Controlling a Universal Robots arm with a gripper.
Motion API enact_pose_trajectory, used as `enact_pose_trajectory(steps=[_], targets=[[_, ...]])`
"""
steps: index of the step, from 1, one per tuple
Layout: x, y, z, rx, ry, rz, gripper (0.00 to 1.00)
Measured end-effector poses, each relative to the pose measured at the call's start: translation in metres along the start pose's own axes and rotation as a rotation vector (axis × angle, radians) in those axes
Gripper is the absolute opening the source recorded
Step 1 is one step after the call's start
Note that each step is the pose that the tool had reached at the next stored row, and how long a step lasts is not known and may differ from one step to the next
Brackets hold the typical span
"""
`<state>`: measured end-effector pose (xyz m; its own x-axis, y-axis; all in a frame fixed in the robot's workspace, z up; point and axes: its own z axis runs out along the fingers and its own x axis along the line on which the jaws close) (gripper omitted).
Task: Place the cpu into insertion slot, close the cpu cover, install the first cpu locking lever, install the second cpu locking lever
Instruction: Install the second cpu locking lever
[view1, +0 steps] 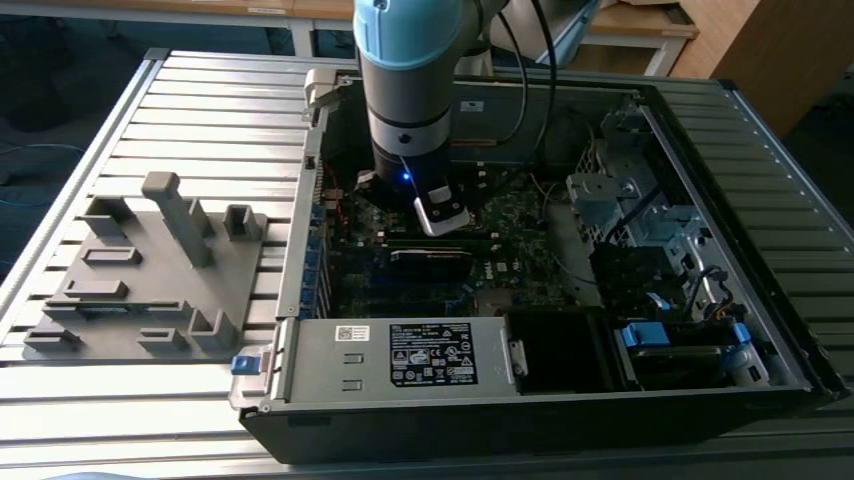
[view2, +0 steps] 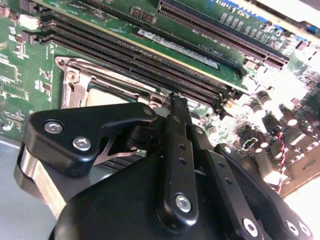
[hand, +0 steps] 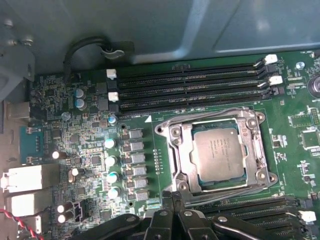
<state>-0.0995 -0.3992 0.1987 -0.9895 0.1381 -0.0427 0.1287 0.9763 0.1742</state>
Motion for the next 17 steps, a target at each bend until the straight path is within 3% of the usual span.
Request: enact_pose_trajectory(steps=[3, 17], targets=[[0.0001, -0.0007, 0.0002, -0.0074, 0.0009, 0.001, 0.11], [0.0027, -0.0014, 0.0029, -0.0093, 0.0012, 0.001, 0.11]])
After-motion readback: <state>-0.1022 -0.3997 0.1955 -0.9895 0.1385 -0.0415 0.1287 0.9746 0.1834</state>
